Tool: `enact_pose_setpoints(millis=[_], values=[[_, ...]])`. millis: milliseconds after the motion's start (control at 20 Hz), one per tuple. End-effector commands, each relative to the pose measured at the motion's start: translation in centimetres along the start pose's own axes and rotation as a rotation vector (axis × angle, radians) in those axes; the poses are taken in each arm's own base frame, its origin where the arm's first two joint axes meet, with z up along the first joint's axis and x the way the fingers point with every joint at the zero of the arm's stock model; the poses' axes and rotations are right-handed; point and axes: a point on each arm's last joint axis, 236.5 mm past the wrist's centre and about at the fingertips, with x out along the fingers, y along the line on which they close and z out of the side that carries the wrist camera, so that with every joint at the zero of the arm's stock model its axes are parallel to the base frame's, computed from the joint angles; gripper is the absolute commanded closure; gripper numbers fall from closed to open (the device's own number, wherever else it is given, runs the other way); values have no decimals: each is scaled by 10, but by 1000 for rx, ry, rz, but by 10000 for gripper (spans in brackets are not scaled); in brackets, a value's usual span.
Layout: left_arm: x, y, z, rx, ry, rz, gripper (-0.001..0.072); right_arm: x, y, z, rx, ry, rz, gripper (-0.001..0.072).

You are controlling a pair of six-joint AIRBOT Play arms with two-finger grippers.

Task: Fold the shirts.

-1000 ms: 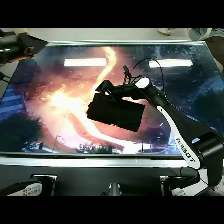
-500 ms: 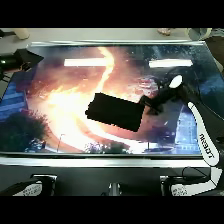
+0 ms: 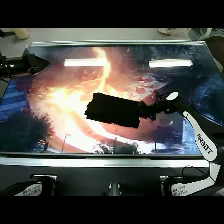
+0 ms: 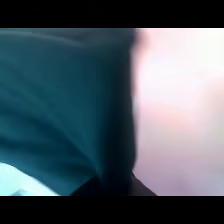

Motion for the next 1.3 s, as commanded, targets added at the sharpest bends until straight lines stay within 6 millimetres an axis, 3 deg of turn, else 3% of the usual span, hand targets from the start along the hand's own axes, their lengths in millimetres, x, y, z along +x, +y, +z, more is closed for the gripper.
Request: enact_pose_setpoints(millis=[0, 50, 150, 250, 400, 550, 650, 800, 950, 1100, 1250], values=[[2, -1, 4, -18, -20, 3, 681, -55, 27, 61, -70, -171, 108, 695], [2, -1, 4, -18, -20, 3, 681, -89, 24, 87, -66, -245, 110, 695], [2, -1, 4, -18, -20, 3, 681, -169, -7, 129, 6, -387, 80, 695], [2, -1, 4, -18, -20, 3, 681, -242, -56, 137, 115, -466, 40, 694], [2, -1, 4, -17, -20, 3, 681, -323, -139, 95, 280, -490, -53, 693], [2, -1, 4, -17, -20, 3, 682, -371, -213, 32, 466, -464, -213, 693], [2, -1, 4, -17, -20, 3, 681, -378, -249, -13, 582, -397, -315, 693], [2, -1, 4, -17, -19, 3, 681, -349, -275, -72, 655, -268, -423, 693], [2, -1, -1, -6, -1, -1, 681, -323, -291, -112, 695, -185, -494, 693], [2, -2, -5, 9, 17, -5, 681, -318, -309, -130, 690, -138, -572, 694], [2, -3, -7, 9, 26, -8, 681, -330, -326, -122, 641, -186, -645, 694]])
